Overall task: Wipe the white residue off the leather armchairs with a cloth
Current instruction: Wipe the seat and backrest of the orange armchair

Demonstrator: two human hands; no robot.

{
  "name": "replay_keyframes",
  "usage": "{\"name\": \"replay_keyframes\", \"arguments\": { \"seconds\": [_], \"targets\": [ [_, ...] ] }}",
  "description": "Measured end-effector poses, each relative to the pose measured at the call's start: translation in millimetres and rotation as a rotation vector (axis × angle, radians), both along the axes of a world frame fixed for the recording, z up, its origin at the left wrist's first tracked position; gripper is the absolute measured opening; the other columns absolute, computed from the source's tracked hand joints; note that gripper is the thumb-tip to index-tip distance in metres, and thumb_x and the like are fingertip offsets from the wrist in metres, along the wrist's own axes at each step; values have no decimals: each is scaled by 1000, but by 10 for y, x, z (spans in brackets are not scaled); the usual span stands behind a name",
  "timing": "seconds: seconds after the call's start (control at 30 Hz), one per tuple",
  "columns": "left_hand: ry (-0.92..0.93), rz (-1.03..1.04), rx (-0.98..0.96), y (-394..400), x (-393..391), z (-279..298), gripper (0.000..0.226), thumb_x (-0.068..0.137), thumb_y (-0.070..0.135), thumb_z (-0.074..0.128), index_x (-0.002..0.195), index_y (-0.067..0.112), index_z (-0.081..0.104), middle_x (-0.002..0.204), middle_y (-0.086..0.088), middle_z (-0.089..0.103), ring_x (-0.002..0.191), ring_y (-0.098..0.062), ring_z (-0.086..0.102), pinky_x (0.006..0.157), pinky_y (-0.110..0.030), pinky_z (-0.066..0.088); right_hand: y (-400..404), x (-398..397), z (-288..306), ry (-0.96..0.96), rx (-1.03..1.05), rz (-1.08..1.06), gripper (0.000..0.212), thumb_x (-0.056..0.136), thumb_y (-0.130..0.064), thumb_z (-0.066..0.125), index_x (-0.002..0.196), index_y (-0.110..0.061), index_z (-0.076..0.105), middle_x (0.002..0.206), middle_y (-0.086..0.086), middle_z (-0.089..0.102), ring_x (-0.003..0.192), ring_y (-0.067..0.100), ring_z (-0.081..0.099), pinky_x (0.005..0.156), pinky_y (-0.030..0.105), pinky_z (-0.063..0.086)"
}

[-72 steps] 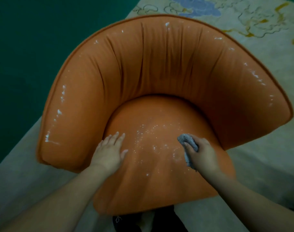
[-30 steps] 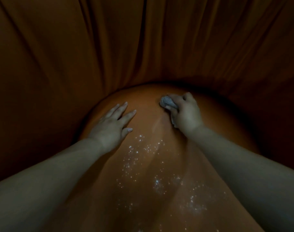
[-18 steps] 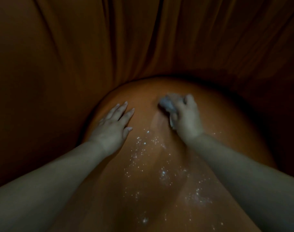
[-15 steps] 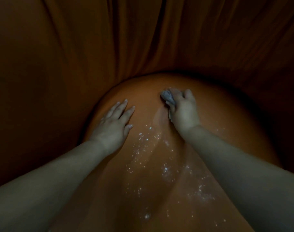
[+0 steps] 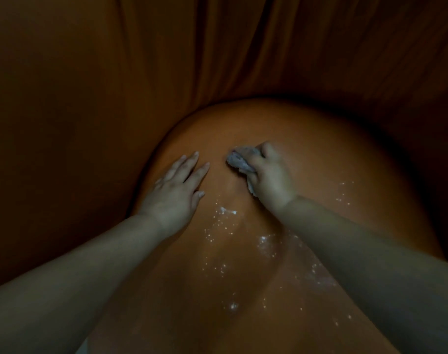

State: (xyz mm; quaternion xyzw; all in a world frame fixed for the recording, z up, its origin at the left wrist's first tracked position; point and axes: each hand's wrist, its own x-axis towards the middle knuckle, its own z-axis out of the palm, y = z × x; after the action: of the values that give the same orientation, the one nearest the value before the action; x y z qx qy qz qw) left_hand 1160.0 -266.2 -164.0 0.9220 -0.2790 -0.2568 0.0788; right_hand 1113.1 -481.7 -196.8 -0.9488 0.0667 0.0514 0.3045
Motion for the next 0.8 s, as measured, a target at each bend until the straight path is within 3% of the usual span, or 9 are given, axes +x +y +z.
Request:
{"name": "replay_keyframes", "arguments": {
  "seconds": [0.07, 0.2, 0.3, 0.37, 0.47, 0.57, 0.67, 0.73, 0.8],
  "targets": [
    [3, 9, -8, 32, -17, -61, 57, 101, 37, 35, 152, 36, 10, 160, 14, -8, 147, -11, -9, 118, -41, 14, 112, -213, -5, 145, 37, 96, 50, 93, -7, 51, 141, -19, 45, 127, 18, 46, 113, 32, 47, 86, 32, 37],
    [-6, 23, -31, 41, -54, -101, 57, 101, 37, 36, 152, 38, 10, 160, 15, -7, 147, -9, -9, 117, -41, 14, 246, -705, 74, 15, 151, 342, 52, 87, -4, 59, 136, -23, 53, 97, 1, 39, 91, 14, 37, 75, 23, 30],
    [2, 36, -40, 34, -38, -87, 57, 101, 38, 37, 152, 38, 11, 161, 13, -7, 147, -10, -8, 116, -39, 13, 116, -405, 56, 11, 132, 67, 48, 88, -2, 56, 133, -17, 54, 113, 17, 46, 104, 32, 46, 82, 26, 33],
    [-4, 47, -52, 53, -40, -85, 57, 101, 39, 38, 152, 37, 12, 161, 12, -6, 147, -11, -6, 116, -39, 15, 85, -151, 71, -74, 72, -59, 48, 88, -5, 58, 134, -21, 54, 112, 16, 44, 104, 31, 44, 88, 34, 39],
    [-19, 51, -42, 112, -60, -100, 58, 101, 40, 38, 152, 36, 11, 161, 12, -6, 147, -11, -6, 116, -40, 16, 174, -56, 25, -128, 21, -3, 46, 90, -11, 58, 133, -25, 55, 111, 15, 49, 104, 31, 44, 89, 39, 42],
    [-3, 37, -25, 141, -117, -87, 59, 100, 40, 37, 153, 35, 9, 161, 13, -9, 147, -11, -7, 117, -41, 15, 366, -448, 37, -102, 78, 216, 46, 90, -12, 56, 133, -28, 55, 112, 13, 54, 103, 31, 49, 88, 42, 44],
    [-1, 27, -11, 146, -155, -50, 59, 101, 40, 36, 152, 36, 9, 160, 14, -10, 147, -11, -8, 118, -42, 16, 374, -732, 96, -22, 186, 296, 54, 88, -5, 61, 135, -28, 53, 107, 4, 46, 101, 21, 44, 87, 26, 38],
    [0, 11, -17, 107, -162, -26, 58, 101, 40, 36, 152, 36, 10, 160, 15, -9, 147, -11, -8, 119, -43, 15, 213, -652, 106, -82, 209, 155, 55, 86, 1, 61, 135, -22, 53, 106, 10, 46, 98, 17, 41, 86, 18, 33],
    [6, -11, -39, 29, -156, -8, 57, 101, 39, 36, 152, 36, 11, 160, 16, -9, 147, -10, -9, 118, -43, 14, -45, -477, 111, -143, 75, -8, 56, 84, 4, 60, 135, -17, 53, 107, 14, 48, 100, 24, 40, 87, 21, 29]
  ]
}}
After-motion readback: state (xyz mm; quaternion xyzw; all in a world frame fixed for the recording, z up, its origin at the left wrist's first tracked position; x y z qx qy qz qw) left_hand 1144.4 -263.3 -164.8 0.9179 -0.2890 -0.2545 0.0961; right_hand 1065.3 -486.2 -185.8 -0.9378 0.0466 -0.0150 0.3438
